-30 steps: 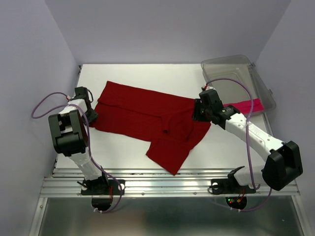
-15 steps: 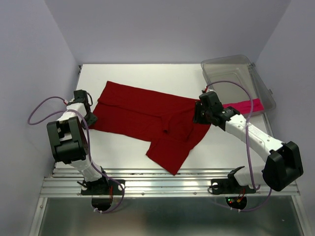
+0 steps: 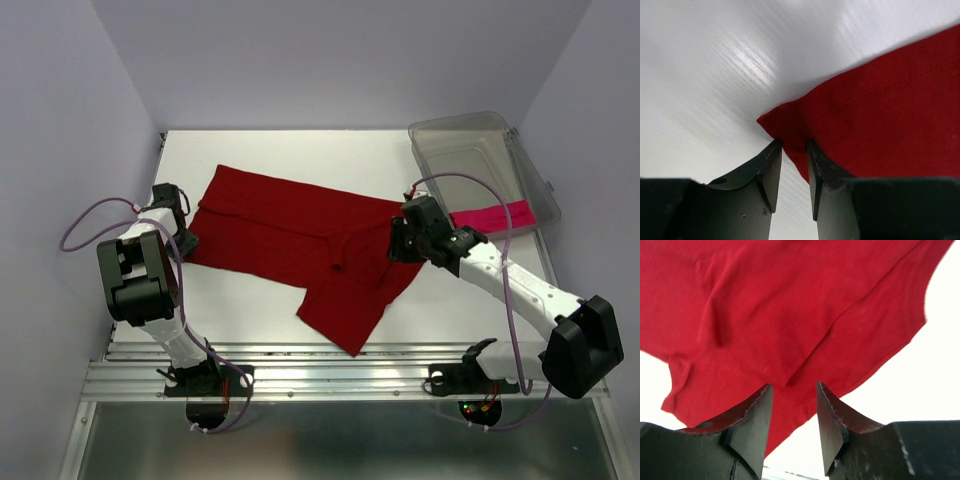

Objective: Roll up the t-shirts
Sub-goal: Fold the T-shirt at the center of the board.

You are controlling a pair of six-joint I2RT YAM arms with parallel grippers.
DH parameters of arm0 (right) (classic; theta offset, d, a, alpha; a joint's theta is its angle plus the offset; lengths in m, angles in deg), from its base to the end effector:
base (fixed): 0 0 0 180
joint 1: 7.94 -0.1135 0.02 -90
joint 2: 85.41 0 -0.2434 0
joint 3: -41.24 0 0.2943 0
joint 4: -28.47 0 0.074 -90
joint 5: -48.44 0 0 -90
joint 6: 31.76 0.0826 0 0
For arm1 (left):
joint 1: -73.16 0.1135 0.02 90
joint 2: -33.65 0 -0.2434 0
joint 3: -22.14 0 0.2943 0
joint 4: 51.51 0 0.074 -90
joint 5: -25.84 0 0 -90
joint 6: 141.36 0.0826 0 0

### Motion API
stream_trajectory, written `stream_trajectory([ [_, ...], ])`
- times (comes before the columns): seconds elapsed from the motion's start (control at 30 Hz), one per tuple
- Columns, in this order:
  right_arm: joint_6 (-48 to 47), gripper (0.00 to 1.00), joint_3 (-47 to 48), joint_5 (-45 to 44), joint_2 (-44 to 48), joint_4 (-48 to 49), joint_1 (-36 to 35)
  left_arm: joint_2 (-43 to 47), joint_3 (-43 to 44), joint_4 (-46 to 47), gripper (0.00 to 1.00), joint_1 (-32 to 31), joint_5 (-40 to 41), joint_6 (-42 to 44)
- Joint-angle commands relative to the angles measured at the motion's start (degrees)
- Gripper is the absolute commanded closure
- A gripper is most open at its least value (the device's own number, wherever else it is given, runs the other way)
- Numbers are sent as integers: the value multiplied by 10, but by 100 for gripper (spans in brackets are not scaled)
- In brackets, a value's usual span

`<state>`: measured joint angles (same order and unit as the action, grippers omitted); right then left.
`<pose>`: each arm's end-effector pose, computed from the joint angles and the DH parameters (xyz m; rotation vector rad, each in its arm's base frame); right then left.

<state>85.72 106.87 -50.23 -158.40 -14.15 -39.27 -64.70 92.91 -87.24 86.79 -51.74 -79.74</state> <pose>0.2976 0.1666 0.1893 -0.0147 2.4489 0.2760 0.3706 0.1081 0.0799 -1.0122 2.4455 0.2050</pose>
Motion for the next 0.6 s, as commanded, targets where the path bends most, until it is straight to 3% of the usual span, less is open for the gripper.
stream_trajectory([
  [0.0, 12, 55, -17, 7, 32, -5, -40, -20, -3, 0, 63, 3, 0, -4],
  [0.2, 46, 54, -32, -56, 49, -27, -176, -20, 2, -4, 100, 3, -2, -3],
  [0.33, 69, 53, -54, -79, 47, -14, -267, 0, 10, -9, 100, 3, -10, -4],
  [0.57, 126, 46, -47, -157, -45, -28, -419, 46, 23, -24, 100, -12, -6, -6],
])
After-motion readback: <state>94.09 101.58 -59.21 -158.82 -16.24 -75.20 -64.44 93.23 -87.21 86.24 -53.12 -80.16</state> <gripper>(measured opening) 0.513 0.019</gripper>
